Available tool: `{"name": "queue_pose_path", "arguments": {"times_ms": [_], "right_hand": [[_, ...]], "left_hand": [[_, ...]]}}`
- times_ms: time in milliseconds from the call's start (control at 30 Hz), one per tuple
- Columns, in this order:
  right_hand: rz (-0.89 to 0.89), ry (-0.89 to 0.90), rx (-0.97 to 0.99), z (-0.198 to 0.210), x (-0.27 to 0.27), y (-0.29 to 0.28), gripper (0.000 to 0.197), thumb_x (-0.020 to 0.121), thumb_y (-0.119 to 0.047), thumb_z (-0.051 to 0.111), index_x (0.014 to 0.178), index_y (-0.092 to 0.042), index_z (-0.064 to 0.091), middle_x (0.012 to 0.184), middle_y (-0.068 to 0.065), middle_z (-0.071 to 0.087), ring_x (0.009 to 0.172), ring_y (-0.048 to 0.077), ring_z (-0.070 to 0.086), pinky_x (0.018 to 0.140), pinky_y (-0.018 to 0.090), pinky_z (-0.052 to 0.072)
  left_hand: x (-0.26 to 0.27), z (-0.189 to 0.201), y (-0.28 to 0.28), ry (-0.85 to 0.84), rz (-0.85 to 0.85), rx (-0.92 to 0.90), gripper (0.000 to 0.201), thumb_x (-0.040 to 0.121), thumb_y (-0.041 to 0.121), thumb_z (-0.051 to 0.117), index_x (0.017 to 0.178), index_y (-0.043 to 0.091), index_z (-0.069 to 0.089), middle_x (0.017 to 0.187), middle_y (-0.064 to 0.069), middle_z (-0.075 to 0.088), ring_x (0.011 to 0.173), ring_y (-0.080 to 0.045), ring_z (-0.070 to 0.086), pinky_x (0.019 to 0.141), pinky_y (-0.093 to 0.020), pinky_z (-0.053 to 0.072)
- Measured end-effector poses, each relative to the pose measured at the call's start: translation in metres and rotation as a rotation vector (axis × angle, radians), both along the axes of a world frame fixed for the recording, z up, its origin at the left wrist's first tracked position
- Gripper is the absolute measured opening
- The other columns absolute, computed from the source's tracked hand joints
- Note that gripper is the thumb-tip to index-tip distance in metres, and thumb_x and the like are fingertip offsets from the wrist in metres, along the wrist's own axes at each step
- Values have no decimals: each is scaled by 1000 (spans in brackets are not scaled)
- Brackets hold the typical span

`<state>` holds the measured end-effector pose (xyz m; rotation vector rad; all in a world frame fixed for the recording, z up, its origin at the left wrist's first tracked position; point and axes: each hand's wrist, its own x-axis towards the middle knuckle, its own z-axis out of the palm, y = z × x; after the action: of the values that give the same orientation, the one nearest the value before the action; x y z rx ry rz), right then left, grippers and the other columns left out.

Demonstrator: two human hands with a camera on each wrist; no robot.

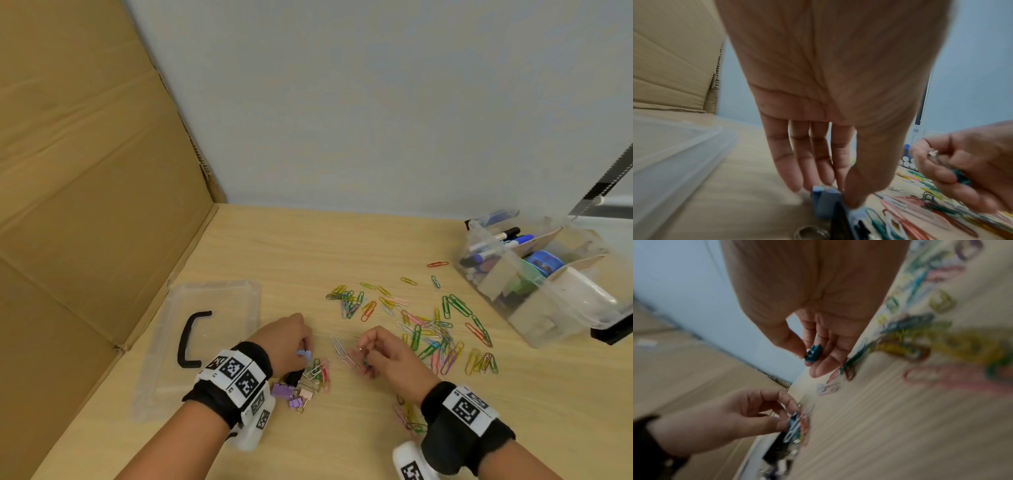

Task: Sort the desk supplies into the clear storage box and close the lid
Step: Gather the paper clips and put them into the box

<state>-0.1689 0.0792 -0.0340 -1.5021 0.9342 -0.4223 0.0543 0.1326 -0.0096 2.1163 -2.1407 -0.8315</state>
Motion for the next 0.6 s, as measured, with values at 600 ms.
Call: {"name": "queue_pose_path", "arguments": {"times_ms": [600], "right_hand": [[734,619,-766,12,54,33,27,94,-34,48,114,-16,45,107,12,57,88,31,57,66,32,38]], "left_hand": [[25,6,34,123,167,-78,12,94,22,41,87,18,49,85,4,51,78,-14,49,67,-21,36]]}}
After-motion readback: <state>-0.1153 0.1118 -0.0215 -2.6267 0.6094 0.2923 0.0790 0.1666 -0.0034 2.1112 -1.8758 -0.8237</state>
